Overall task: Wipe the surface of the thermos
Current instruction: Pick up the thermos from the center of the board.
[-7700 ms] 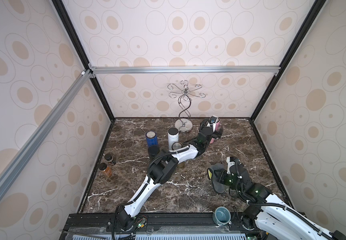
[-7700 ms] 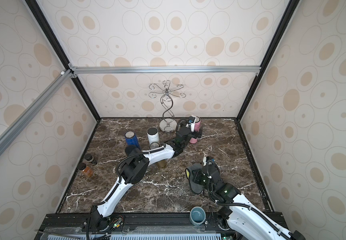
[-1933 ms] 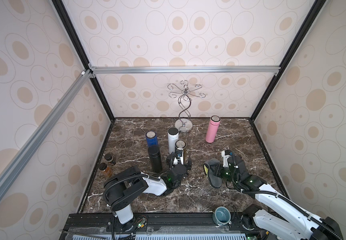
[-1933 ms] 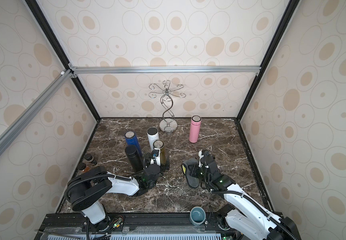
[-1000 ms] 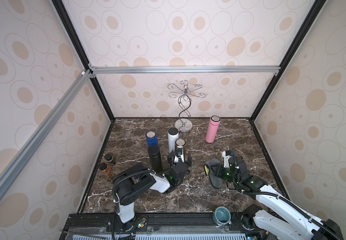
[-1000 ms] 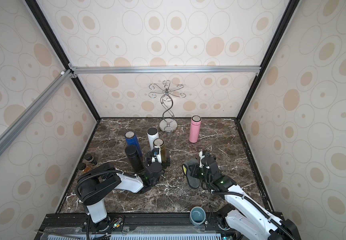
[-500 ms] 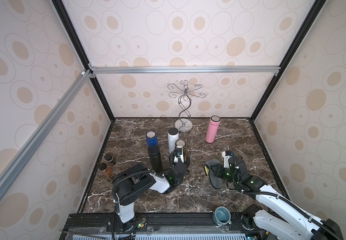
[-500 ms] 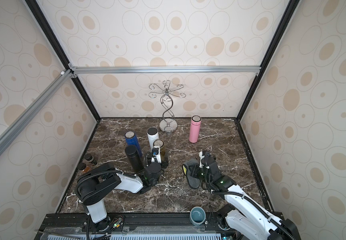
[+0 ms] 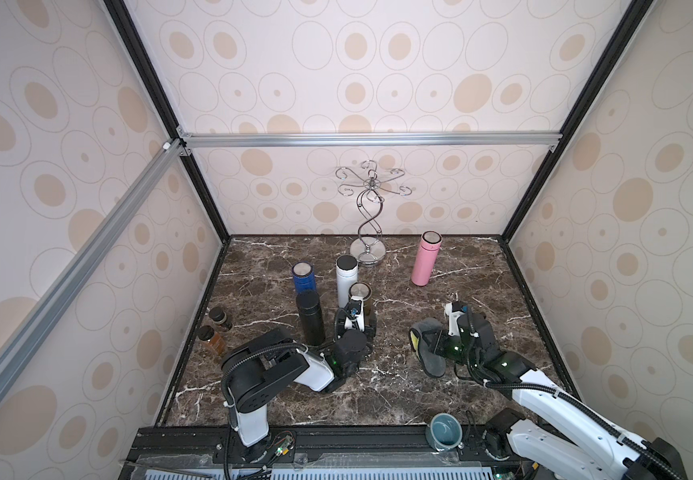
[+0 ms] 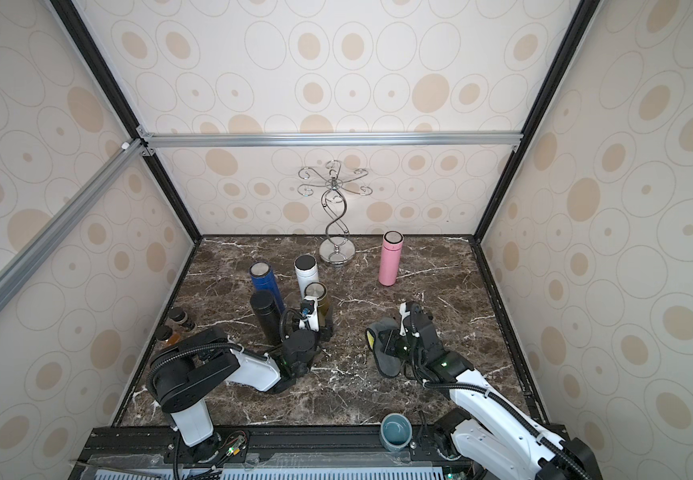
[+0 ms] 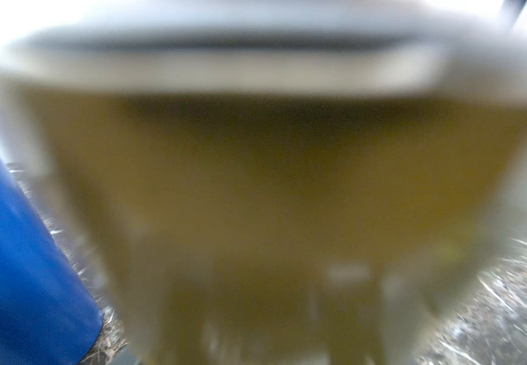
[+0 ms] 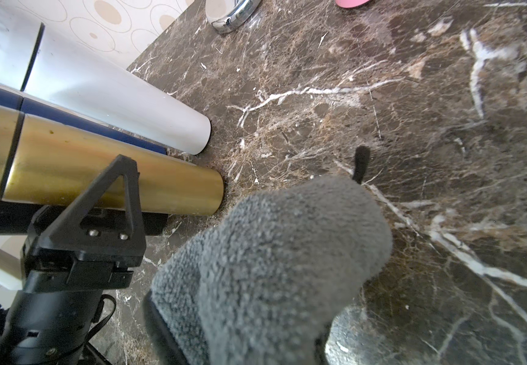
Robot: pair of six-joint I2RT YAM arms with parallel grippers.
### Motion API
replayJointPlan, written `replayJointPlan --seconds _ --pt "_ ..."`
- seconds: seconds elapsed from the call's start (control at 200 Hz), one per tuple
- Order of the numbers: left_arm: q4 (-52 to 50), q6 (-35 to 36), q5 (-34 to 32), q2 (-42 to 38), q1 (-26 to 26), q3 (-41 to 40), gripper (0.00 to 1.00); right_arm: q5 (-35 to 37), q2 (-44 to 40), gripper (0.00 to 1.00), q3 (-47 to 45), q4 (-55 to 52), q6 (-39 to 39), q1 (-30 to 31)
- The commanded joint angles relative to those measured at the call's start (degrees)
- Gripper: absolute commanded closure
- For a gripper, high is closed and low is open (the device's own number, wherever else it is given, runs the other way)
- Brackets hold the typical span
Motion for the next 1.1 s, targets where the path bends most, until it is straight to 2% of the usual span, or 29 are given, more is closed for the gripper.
replayJointPlan --seconds 0.0,0.26,0.535,0.82,1.091 --pt "4.78 2.02 3.52 -1.91 -0.46 -1.25 0.29 0.2 0.15 1.0 -0.54 0.61 0.57 -0.28" --pt "7.14 2.87 14.15 -4.07 -0.59 -2.79 0.3 0.44 1.11 1.0 -0.25 1.29 0.1 -0.29" --pt "3.72 2.26 22.29 -9.82 -0.68 -3.93 0.32 3.07 2.26 1.0 2.89 0.53 -2.98 -0.3" --pt "1.01 1.95 26.52 -12.32 -1.08 -5.09 0.33 4.22 6.74 1.0 6.3 2.65 -6.44 -0.6" --pt "-0.26 3.96 25.53 -12.21 -1.2 -6.28 0.34 1.2 10.0 1.0 6.8 4.83 -6.69 -1.21"
